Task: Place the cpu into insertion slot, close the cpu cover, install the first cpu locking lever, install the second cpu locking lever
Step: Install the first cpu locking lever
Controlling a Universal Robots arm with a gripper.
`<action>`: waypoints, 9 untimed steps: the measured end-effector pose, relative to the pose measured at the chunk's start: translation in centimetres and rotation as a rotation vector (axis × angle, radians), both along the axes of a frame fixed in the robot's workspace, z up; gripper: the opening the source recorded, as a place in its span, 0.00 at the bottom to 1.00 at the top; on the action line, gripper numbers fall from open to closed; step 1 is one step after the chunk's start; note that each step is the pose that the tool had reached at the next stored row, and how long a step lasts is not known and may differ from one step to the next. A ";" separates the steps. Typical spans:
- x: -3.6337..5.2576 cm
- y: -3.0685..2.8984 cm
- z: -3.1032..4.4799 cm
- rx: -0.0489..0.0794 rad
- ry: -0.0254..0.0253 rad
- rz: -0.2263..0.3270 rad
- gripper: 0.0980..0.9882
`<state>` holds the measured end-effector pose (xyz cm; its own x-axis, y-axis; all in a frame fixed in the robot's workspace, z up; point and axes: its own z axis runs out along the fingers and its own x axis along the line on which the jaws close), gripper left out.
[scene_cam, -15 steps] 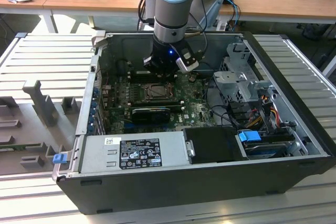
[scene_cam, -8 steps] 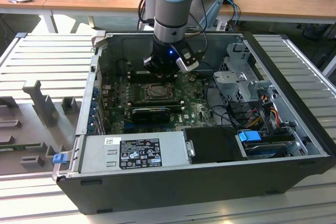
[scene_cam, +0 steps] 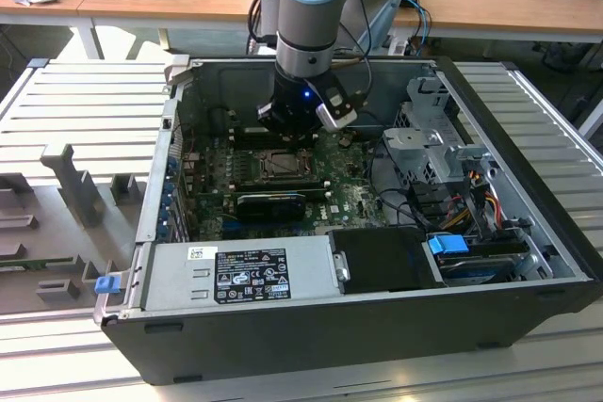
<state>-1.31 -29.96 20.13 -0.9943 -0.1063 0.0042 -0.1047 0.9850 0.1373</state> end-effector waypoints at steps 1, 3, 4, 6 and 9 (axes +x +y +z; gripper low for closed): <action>0.00 -0.01 -0.03 0.004 0.0000 0.000 0.01; 0.02 0.00 -0.08 0.017 -0.0002 0.000 0.01; 0.02 0.00 -0.08 0.023 0.0000 0.000 0.01; 0.02 0.02 -0.06 0.030 -0.0002 0.000 0.01; 0.03 0.01 0.91 0.030 -0.0001 0.000 0.01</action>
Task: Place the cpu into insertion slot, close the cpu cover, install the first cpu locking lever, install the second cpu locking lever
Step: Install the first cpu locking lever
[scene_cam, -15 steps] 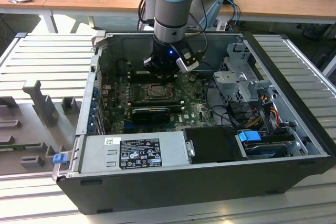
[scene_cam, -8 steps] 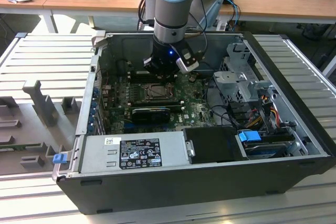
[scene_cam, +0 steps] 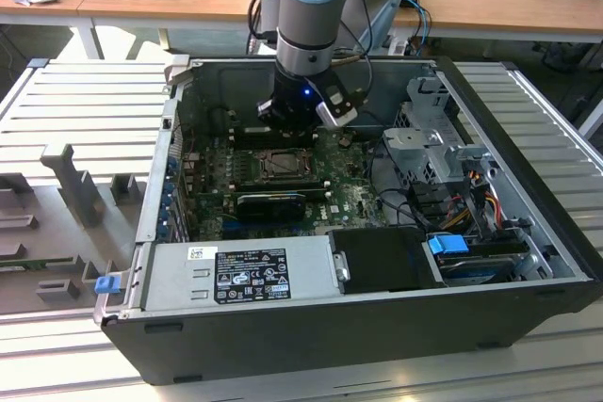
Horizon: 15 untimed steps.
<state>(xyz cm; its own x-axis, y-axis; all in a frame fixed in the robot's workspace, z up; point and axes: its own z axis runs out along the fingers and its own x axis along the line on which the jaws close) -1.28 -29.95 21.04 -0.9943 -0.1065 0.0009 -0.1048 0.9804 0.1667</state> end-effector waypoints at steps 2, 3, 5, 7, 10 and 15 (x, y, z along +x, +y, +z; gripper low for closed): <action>0.00 0.00 0.83 0.000 0.0001 0.000 0.01; 0.00 0.00 1.09 -0.001 0.0002 0.000 0.01; 0.00 0.00 1.43 -0.001 0.0001 0.000 0.01; 0.00 -0.20 1.42 -0.001 0.0000 0.000 0.01; 0.00 -0.50 1.43 -0.001 0.0001 0.000 0.01; 0.00 -0.86 1.43 -0.001 0.0001 0.000 0.01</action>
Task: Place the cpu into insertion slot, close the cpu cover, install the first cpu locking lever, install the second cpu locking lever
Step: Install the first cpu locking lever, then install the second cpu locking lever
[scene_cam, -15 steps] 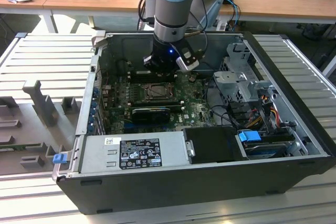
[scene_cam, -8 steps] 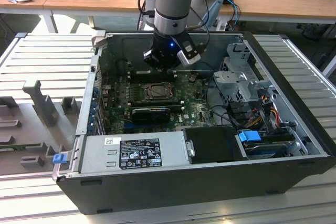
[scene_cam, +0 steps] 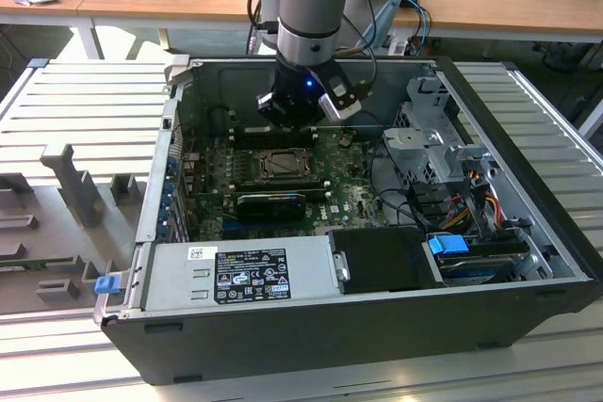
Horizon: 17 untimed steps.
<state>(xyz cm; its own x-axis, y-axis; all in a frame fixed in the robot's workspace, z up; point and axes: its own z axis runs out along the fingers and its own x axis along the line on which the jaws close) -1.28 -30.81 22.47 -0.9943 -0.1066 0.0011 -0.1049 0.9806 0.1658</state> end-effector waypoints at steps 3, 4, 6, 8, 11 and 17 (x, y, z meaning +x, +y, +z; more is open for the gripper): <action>0.00 -0.25 0.00 0.000 0.0000 0.000 0.01; 0.00 -0.33 0.00 0.000 0.0000 0.000 0.01; 0.03 -0.66 0.00 0.000 0.0000 0.000 0.01; 0.03 -1.13 0.00 0.000 0.0000 0.000 0.01; 0.03 -1.72 0.00 0.000 0.0000 0.000 0.01; 0.03 -1.78 0.67 0.000 0.0000 0.000 0.01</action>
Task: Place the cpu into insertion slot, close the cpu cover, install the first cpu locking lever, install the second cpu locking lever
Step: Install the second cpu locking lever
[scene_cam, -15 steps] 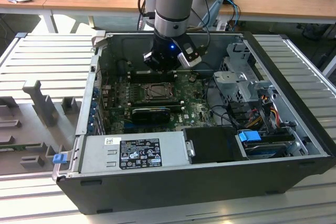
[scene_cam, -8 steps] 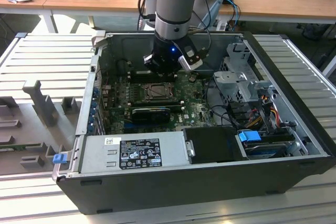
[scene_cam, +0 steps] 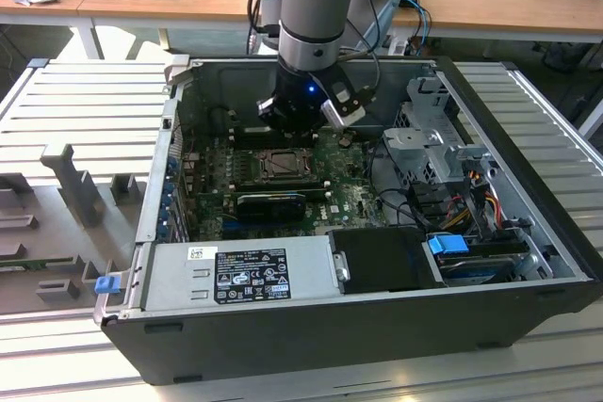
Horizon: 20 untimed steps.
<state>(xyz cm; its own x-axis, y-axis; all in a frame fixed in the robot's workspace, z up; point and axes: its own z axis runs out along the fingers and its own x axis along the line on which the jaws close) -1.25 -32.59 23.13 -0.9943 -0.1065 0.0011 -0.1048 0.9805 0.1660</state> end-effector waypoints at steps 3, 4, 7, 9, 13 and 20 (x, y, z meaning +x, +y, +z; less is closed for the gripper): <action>0.01 -0.12 0.39 0.000 0.0000 0.000 0.01; 0.00 -0.30 0.39 0.000 0.0000 0.000 0.01; 0.00 -0.76 0.38 0.000 0.0000 0.000 0.01; 0.00 -0.93 0.38 0.000 0.0000 0.000 0.01; 0.01 -1.15 0.47 0.000 0.0001 0.000 0.01; 0.01 -1.15 2.10 -0.001 0.0000 0.000 0.01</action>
<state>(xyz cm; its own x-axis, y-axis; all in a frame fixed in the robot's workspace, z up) -1.25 -33.74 25.24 -0.9943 -0.1065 0.0012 -0.1049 0.9806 0.1654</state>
